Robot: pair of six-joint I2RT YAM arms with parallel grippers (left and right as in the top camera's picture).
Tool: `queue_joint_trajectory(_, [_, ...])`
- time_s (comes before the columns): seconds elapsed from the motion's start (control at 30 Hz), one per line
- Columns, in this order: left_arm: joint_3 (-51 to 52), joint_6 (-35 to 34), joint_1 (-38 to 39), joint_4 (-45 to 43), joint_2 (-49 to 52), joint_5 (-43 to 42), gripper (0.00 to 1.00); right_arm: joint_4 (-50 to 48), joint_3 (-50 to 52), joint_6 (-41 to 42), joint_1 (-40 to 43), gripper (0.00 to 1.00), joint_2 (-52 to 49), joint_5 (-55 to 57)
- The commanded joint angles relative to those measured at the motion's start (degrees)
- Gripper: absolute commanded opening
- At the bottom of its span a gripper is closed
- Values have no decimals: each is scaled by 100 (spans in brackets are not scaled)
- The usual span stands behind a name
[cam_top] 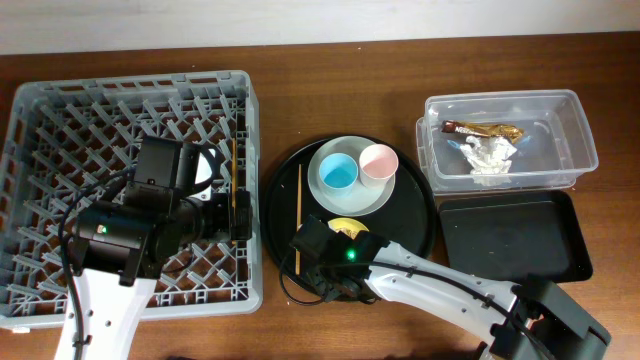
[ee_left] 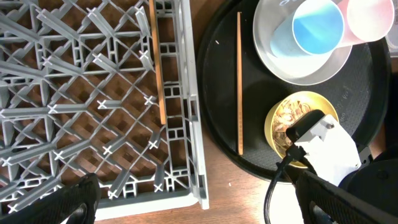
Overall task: Sort waste into correct bins and load items into the dishwasher rack
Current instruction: 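Grasp the rim of the yellow bowl with the right gripper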
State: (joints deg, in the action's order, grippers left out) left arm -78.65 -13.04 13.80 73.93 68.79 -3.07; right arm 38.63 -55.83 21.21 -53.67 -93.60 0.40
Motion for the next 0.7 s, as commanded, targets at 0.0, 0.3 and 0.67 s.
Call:
queue_joint_trajectory(0.0, [-37, 28, 2, -9, -24, -39, 99, -9, -35, 50, -39, 27, 22, -39])
queue_joint_trajectory(0.3, [-37, 28, 2, -7, -26, -39, 99, -9, -42, 52, -37, 9, 22, -37])
queue_joint_trajectory(0.67, [-37, 28, 0, -9, -24, -39, 99, 20, -153, 186, -28, 4, 35, 50])
